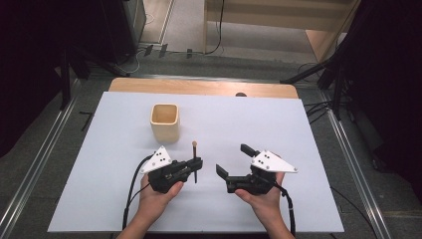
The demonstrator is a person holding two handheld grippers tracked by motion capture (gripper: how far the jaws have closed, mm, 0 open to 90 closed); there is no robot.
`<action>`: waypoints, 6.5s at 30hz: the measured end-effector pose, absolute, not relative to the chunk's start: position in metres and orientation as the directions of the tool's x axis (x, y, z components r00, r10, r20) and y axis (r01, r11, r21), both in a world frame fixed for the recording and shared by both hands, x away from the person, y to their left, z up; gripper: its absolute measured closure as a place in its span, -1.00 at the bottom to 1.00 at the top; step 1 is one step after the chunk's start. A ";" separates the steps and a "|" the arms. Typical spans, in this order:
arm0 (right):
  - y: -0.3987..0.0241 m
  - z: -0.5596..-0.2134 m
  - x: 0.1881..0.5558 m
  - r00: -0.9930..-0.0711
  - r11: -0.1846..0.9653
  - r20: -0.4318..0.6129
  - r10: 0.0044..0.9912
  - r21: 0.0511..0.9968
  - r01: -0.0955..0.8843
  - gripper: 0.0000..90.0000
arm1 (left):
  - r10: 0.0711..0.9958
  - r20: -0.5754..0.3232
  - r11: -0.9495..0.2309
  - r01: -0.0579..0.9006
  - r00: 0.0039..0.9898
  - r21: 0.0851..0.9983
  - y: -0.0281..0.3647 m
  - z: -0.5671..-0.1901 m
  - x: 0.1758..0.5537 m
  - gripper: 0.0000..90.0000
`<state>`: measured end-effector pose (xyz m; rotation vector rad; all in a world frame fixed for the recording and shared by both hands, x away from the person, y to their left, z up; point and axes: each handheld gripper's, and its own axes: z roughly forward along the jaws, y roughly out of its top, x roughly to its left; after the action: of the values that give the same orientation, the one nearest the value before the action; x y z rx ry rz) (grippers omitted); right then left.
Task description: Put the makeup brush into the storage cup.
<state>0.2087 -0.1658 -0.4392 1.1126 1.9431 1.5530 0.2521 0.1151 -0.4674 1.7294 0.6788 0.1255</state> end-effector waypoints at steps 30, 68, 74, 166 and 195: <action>-0.262 -0.479 0.185 -0.465 0.081 0.098 0.880 0.933 0.350 -1.00 | 0.598 -0.241 -0.062 0.344 0.765 0.937 0.161 -0.449 0.271 0.87; -0.279 -0.492 0.179 -0.462 0.043 0.148 0.874 0.925 0.377 -1.00 | 0.670 -0.153 -0.069 0.266 0.726 0.962 0.177 -0.410 0.317 0.87; -0.280 -0.491 0.178 -0.463 0.041 0.144 0.875 0.929 0.367 -1.00 | 0.676 -0.143 -0.069 0.256 0.722 0.964 0.178 -0.405 0.323 0.87; -0.275 -0.492 0.179 -0.456 0.059 0.119 0.882 0.932 0.357 -0.95 | 0.805 -0.114 -0.077 0.293 0.582 0.953 0.173 -0.436 0.376 0.86; -0.275 -0.493 0.180 -0.451 0.061 0.116 0.885 0.931 0.359 -0.93 | 0.798 -0.165 -0.078 0.372 0.579 0.925 0.175 -0.443 0.371 -0.04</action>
<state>0.1798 -0.2746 -0.4928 1.2379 1.8483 1.3864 0.3711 0.1752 -0.4425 1.6821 0.9840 0.4713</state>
